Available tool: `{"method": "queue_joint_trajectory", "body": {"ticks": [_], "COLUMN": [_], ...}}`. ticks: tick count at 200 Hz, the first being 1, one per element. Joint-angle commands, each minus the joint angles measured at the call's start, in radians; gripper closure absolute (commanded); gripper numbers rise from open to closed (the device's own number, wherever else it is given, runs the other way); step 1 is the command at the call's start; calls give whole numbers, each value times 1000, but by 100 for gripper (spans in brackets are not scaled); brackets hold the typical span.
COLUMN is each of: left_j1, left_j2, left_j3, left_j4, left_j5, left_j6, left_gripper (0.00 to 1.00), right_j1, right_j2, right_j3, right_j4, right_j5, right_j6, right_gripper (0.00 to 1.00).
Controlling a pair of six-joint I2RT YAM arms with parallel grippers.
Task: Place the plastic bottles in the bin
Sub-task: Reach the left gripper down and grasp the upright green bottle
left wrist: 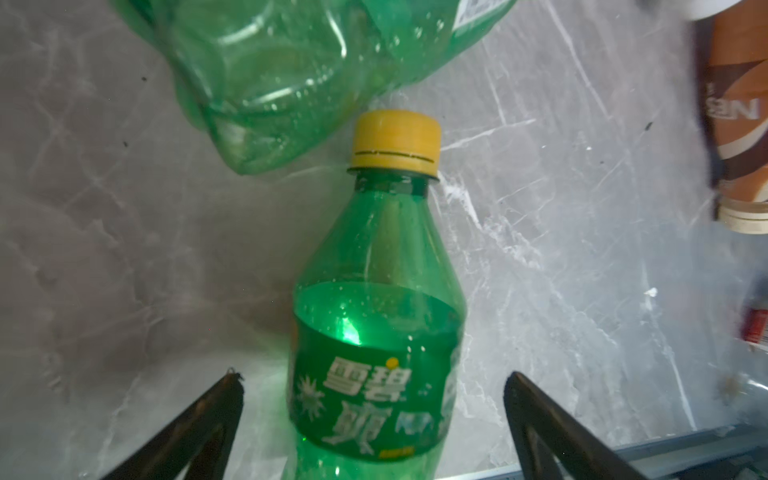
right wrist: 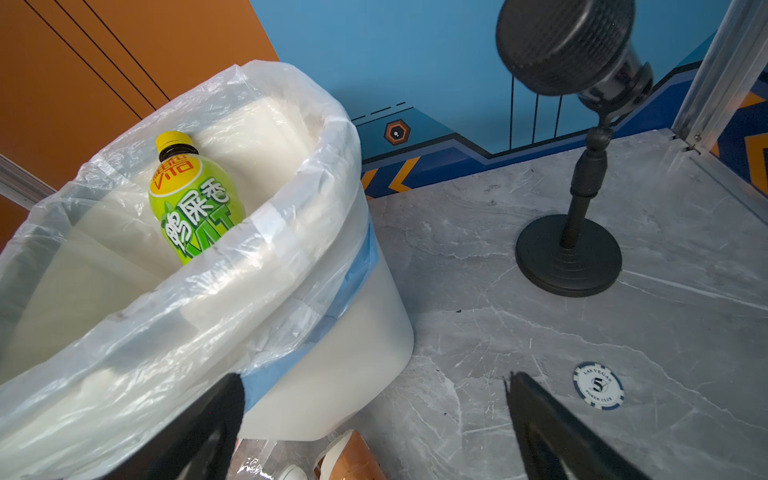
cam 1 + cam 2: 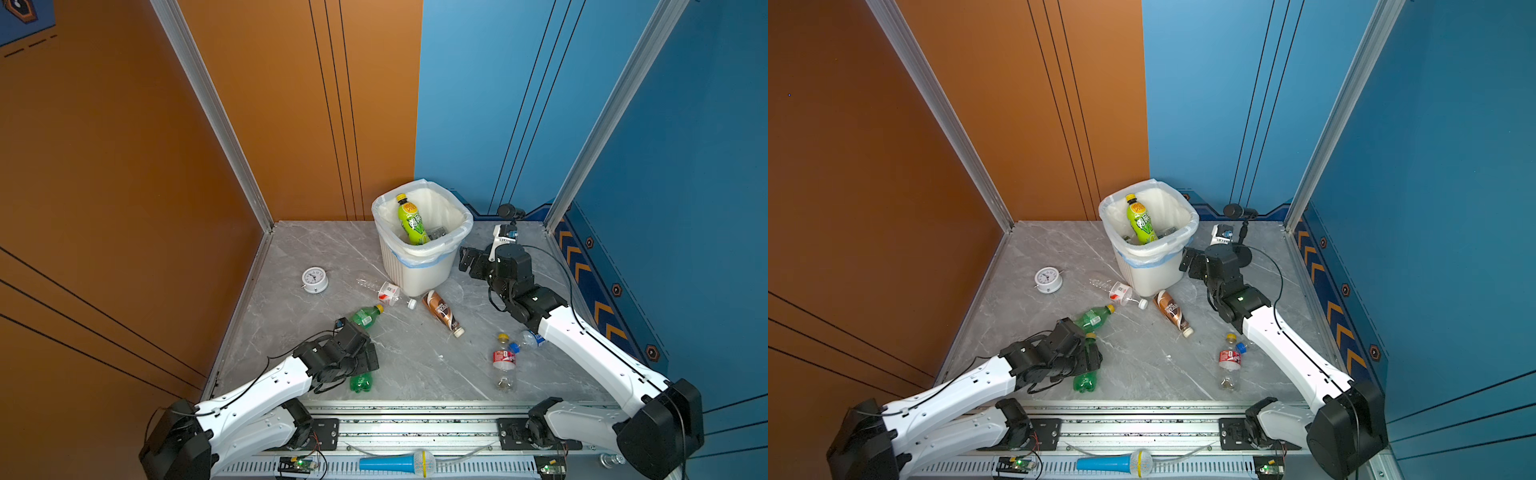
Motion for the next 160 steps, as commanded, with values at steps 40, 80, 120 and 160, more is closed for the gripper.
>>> {"method": "queue_joint_trajectory", "body": {"ticks": [40, 80, 120, 160], "left_j1": [2, 3, 5, 7], "left_j2": [145, 148, 131, 50], "left_j3": [28, 34, 58, 110], "left_j4": [60, 61, 53, 27], "left_j5": [-15, -12, -6, -24], "left_j6": [31, 28, 47, 75], "left_gripper": [13, 33, 42, 50], "right_j1": [-26, -37, -45, -51], "right_j2": [-8, -20, -22, -26], "right_j3": [-16, -34, -47, -55], "right_j4": [15, 19, 26, 30], "right_j5": [-19, -22, -33, -35], "right_j6": [12, 25, 27, 30], "right_gripper": [0, 0, 0, 0]}}
